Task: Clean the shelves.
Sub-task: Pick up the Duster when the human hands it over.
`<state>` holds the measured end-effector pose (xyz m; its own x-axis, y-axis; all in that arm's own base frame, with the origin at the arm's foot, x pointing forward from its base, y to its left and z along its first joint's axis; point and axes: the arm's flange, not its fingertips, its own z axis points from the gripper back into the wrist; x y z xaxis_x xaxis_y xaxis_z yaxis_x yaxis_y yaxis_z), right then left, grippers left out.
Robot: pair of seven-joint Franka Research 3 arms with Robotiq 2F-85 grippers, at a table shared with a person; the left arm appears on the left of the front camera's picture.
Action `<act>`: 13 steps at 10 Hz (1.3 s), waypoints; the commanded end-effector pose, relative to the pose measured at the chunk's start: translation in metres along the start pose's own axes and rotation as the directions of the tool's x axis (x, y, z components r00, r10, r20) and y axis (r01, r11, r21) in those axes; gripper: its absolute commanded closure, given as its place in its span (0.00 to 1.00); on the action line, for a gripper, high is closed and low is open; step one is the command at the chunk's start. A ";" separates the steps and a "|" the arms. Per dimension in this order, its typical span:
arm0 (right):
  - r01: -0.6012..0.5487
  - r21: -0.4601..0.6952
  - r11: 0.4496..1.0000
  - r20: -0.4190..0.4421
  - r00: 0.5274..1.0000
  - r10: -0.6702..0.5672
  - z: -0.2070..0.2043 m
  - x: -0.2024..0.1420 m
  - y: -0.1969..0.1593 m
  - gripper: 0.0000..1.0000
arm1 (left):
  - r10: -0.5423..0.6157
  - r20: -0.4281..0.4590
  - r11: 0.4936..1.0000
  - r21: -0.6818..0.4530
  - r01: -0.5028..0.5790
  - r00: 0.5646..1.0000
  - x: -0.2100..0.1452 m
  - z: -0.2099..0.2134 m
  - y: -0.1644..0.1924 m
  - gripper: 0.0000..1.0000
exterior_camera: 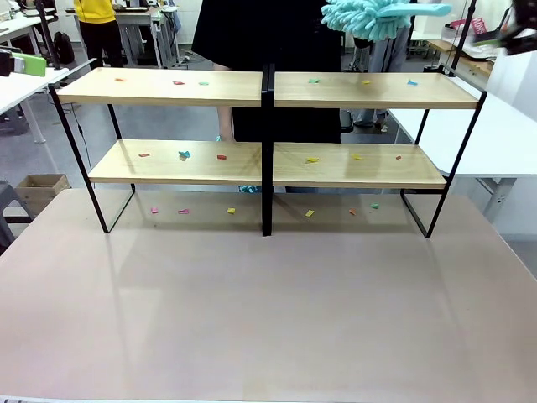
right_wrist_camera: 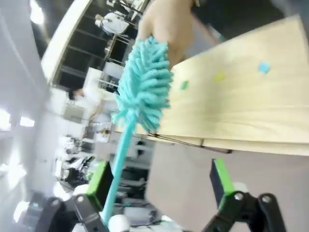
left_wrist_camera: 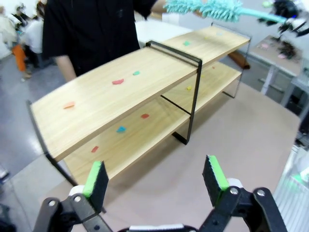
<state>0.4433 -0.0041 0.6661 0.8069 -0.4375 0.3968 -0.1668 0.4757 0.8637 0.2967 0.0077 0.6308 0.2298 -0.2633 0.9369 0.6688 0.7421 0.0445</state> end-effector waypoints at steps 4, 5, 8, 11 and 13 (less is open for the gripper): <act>0.222 0.109 0.969 -0.324 0.929 -0.176 -0.032 0.025 0.024 0.00 | 0.005 0.005 1.000 -0.004 -0.005 1.000 -0.001 -0.001 0.001 0.00; 0.242 0.107 0.964 -0.370 0.910 -0.187 -0.031 0.021 0.022 0.00 | 0.005 0.005 1.000 -0.004 -0.005 1.000 -0.001 -0.001 0.001 0.00; 0.215 0.097 0.972 -0.374 0.913 -0.165 -0.038 0.006 0.024 0.00 | 0.005 0.005 1.000 -0.004 -0.005 1.000 -0.001 -0.001 0.001 0.00; 0.214 0.120 0.969 -0.383 0.911 -0.154 -0.056 0.003 0.025 0.00 | 0.005 0.005 1.000 -0.004 -0.005 1.000 -0.001 -0.001 0.001 0.00; 0.175 0.130 0.976 -0.358 0.926 -0.118 -0.058 0.003 0.023 0.60 | 0.005 0.005 1.000 -0.004 -0.005 1.000 -0.001 -0.001 0.001 0.00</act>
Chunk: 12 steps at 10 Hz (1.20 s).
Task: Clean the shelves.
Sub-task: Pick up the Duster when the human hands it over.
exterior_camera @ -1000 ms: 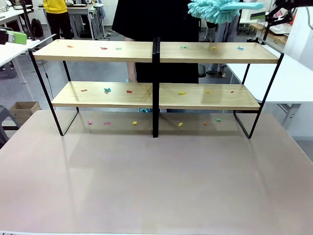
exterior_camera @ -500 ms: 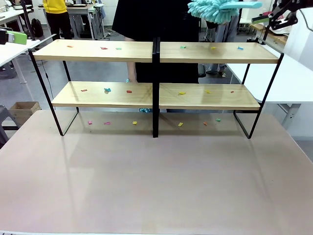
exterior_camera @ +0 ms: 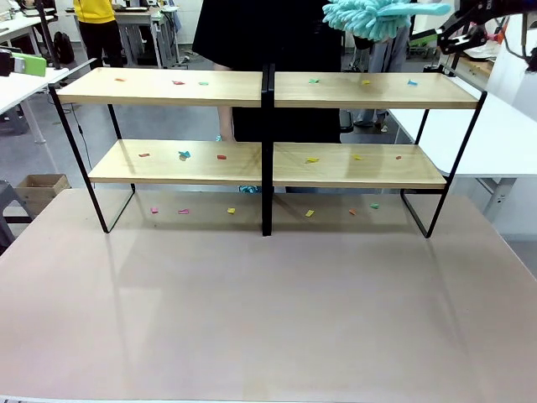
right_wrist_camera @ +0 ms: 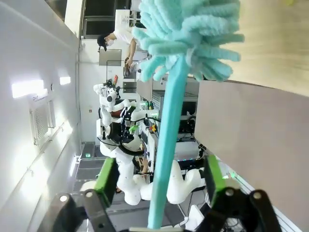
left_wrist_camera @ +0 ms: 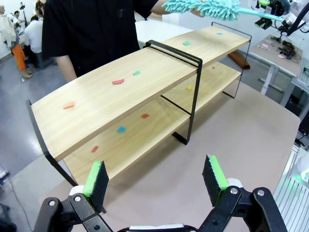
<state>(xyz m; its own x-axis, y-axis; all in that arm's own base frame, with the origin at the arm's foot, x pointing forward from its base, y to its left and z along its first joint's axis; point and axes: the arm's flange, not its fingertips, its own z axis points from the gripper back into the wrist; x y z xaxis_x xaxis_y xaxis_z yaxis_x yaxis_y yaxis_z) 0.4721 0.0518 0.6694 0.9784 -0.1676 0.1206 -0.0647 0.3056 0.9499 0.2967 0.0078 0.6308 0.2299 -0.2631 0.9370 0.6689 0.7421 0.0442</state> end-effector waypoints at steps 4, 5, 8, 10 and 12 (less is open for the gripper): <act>-0.021 0.045 0.999 0.033 0.999 0.019 0.000 0.003 -0.003 0.88 | 0.005 0.005 1.000 -0.004 -0.005 1.000 -0.001 -0.001 0.001 0.00; -0.022 0.045 0.999 0.031 0.999 0.021 0.000 0.003 -0.003 0.97 | 0.005 0.005 1.000 -0.004 -0.005 1.000 -0.001 -0.001 0.001 0.00; -0.013 0.041 0.999 0.006 1.000 0.013 -0.005 0.000 -0.006 1.00 | 0.005 0.005 1.000 -0.004 -0.005 1.000 -0.001 -0.001 0.001 0.00; -0.014 0.037 0.999 0.001 1.000 0.014 -0.008 0.000 -0.007 1.00 | 0.005 0.005 1.000 -0.004 -0.005 1.000 -0.001 -0.001 0.001 0.00; -0.029 0.036 0.999 -0.003 1.000 0.029 -0.005 -0.002 -0.007 1.00 | 0.005 0.005 1.000 -0.004 -0.005 1.000 -0.001 -0.001 0.001 0.00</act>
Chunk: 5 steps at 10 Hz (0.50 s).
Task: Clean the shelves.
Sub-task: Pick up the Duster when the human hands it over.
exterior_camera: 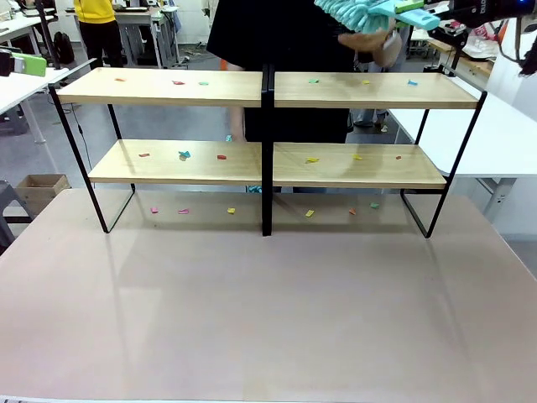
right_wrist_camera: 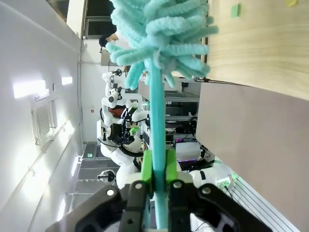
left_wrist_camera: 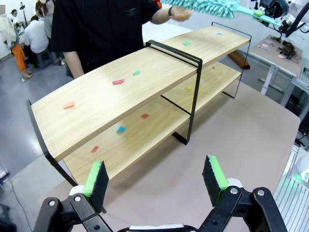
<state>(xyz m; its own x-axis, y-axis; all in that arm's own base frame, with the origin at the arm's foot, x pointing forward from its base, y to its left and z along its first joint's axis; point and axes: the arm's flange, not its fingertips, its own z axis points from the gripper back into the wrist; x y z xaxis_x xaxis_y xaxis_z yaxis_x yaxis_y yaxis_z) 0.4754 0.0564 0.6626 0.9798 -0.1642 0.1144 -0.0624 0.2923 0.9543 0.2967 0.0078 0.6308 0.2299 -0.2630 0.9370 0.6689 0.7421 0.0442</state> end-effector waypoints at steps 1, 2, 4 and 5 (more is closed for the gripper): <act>-0.071 0.023 0.997 -0.004 0.997 0.072 0.012 -0.008 0.002 1.00 | 0.005 0.005 1.000 -0.004 -0.005 1.000 -0.001 -0.001 0.001 0.00; -0.150 -0.034 0.988 -0.054 0.988 0.148 0.032 -0.019 0.009 1.00 | 0.005 0.005 1.000 -0.004 -0.005 1.000 -0.001 -0.001 0.001 0.00; -0.297 -0.101 0.950 -0.163 0.946 0.279 0.093 -0.060 0.027 1.00 | 0.005 0.005 1.000 -0.004 -0.005 1.000 -0.001 -0.001 0.001 0.00; -0.367 -0.071 0.928 -0.250 0.907 0.340 0.122 -0.085 0.035 1.00 | 0.005 0.005 1.000 -0.004 -0.005 1.000 -0.001 -0.001 0.001 0.00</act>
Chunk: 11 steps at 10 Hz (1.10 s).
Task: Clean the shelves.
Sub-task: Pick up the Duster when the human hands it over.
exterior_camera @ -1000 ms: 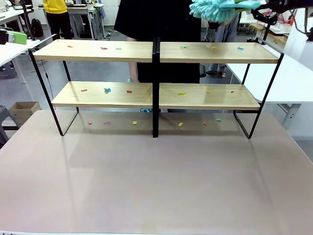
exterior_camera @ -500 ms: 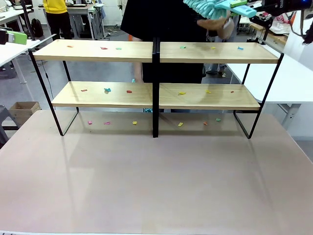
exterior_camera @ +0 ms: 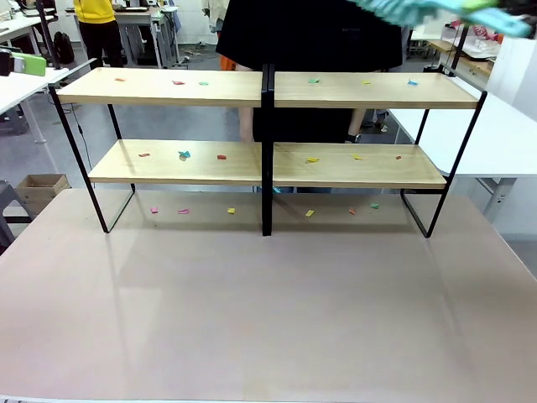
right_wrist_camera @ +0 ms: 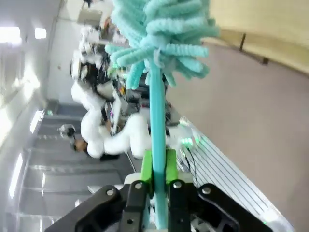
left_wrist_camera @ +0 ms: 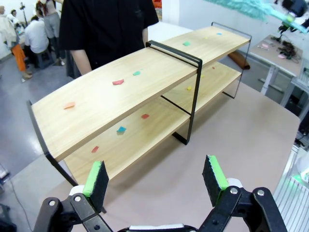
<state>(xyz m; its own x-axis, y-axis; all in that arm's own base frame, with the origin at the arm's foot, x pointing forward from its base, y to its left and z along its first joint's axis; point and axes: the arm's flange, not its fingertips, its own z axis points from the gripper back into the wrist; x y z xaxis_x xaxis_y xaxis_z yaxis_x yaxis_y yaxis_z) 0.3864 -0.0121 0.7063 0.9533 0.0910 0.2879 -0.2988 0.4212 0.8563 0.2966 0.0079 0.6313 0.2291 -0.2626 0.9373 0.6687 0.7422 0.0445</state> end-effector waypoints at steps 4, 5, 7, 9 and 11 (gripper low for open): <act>-0.318 -0.306 0.897 -0.251 0.936 0.247 0.094 -0.128 -0.012 1.00 | 0.005 0.004 1.000 -0.004 -0.005 1.000 -0.001 -0.002 0.001 0.00; -0.356 -0.352 0.866 -0.292 0.921 0.260 0.103 -0.150 -0.027 1.00 | 0.005 0.004 1.000 -0.004 -0.005 1.000 -0.001 -0.002 0.001 0.00; -0.418 -0.389 0.821 -0.415 0.875 0.249 0.108 -0.183 -0.047 1.00 | 0.005 0.004 1.000 -0.004 -0.005 1.000 -0.001 -0.002 0.001 0.00; -0.357 -0.459 0.813 -0.361 0.912 0.196 0.106 -0.190 -0.062 1.00 | 0.005 0.004 1.000 -0.004 -0.005 1.000 -0.001 -0.002 0.001 0.00; -0.381 -0.396 0.835 -0.428 0.881 0.199 0.117 -0.185 -0.047 1.00 | 0.005 0.004 1.000 -0.004 -0.005 1.000 -0.001 -0.002 0.001 0.00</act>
<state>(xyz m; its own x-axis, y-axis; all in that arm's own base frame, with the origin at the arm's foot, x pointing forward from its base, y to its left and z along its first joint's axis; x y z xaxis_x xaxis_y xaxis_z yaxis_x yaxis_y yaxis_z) 0.2174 -0.1539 0.6514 0.7993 0.5509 0.2399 -0.5971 0.6835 0.4198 0.2965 0.0080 0.6314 0.2292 -0.2626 0.9373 0.6682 0.7426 0.0447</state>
